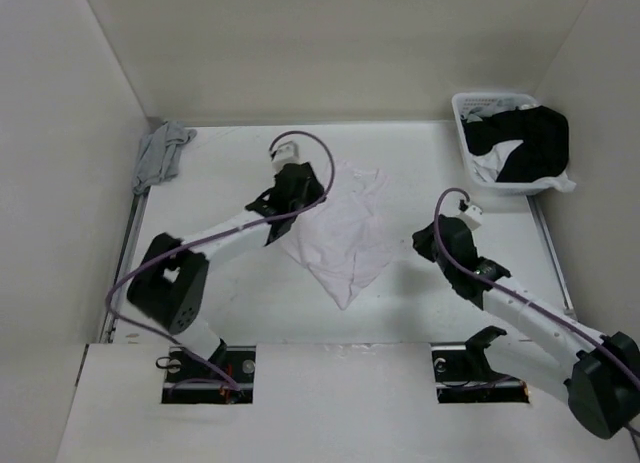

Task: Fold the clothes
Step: Flatten the tank top out

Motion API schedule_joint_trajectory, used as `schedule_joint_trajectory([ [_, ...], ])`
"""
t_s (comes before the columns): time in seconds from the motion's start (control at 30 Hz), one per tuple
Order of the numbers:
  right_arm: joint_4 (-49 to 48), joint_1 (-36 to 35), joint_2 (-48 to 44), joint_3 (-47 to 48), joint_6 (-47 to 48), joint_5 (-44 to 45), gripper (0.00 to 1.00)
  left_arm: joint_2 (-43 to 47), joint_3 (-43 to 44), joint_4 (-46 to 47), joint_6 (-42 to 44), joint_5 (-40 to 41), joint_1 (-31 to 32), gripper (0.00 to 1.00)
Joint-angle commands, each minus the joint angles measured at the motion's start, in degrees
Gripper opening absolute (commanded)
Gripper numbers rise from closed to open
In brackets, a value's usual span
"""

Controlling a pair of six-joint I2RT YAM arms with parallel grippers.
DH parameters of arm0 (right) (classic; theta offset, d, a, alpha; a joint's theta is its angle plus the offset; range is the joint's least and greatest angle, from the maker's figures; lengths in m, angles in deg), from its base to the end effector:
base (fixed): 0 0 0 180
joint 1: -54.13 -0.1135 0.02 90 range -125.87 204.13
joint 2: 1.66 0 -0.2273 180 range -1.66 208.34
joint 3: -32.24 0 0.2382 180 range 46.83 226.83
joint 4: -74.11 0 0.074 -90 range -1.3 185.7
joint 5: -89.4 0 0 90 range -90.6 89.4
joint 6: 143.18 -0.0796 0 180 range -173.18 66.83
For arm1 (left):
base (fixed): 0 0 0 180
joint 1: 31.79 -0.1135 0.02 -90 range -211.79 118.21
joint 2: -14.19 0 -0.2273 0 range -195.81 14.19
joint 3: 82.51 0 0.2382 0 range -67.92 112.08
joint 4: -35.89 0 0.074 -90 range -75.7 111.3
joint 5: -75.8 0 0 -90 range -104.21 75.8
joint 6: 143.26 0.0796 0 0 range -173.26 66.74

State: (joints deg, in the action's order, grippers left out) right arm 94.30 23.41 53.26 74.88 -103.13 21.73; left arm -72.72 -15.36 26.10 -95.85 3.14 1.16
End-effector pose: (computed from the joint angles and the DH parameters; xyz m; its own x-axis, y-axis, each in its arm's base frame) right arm 0.2275 0.1000 0.1696 -0.4477 0.5576 -0.6990 0.2265 0.8270 0.5146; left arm 0.3170 -0.1772 0.1860 -0.5088 -0.4400 -0.7399 -0.0580 0.8751 -0.4805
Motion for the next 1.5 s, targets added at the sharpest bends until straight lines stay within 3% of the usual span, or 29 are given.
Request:
schedule_joint_trajectory([
  [0.0,-8.85,6.4,5.69,1.46,2.04,-7.1,0.28,-16.45,18.28,-1.25,9.0,1.2,2.24,0.36],
  [0.07,-9.99,7.12,10.09,2.79,2.84,-9.57,0.35,-22.91,25.28,-3.82,10.85,1.11,2.25,0.33],
  [0.23,-15.09,6.33,17.76,3.15,3.02,-11.25,0.4,-36.55,41.2,-11.81,15.6,1.64,1.9,0.25],
  [0.43,-17.47,4.66,22.6,3.32,3.02,-12.31,0.44,-41.84,46.41,-14.73,17.71,3.22,3.48,0.23],
  [0.57,-16.95,3.43,23.66,3.15,2.76,-12.4,0.56,-41.5,45.45,-15.08,18.33,4.01,3.83,0.23],
  [0.67,-17.12,2.38,24.01,2.45,1.97,-13.62,0.58,-39.66,42.82,-14.29,17.46,3.75,4.36,0.24],
  [0.8,-17.73,2.03,24.27,1.3,0.12,-16.26,0.55,-36.67,38.86,-12.18,15.7,2.79,4.97,0.26],
  [1.07,-17.47,0.18,25.24,0.69,-2.87,-16.79,0.39,-32.1,33.67,-9.9,12.36,-0.37,5.68,0.33],
  [1.33,-14.14,-2.19,21.29,-0.1,-3.57,-12.75,0.5,-28.23,26.64,-6.3,9.89,-0.99,5.5,0.36],
  [1.47,-11.76,-3.16,21.11,0.16,-3.04,-10.64,0.45,-27.78,25.76,-4.18,10.15,-1.61,5.76,0.34],
])
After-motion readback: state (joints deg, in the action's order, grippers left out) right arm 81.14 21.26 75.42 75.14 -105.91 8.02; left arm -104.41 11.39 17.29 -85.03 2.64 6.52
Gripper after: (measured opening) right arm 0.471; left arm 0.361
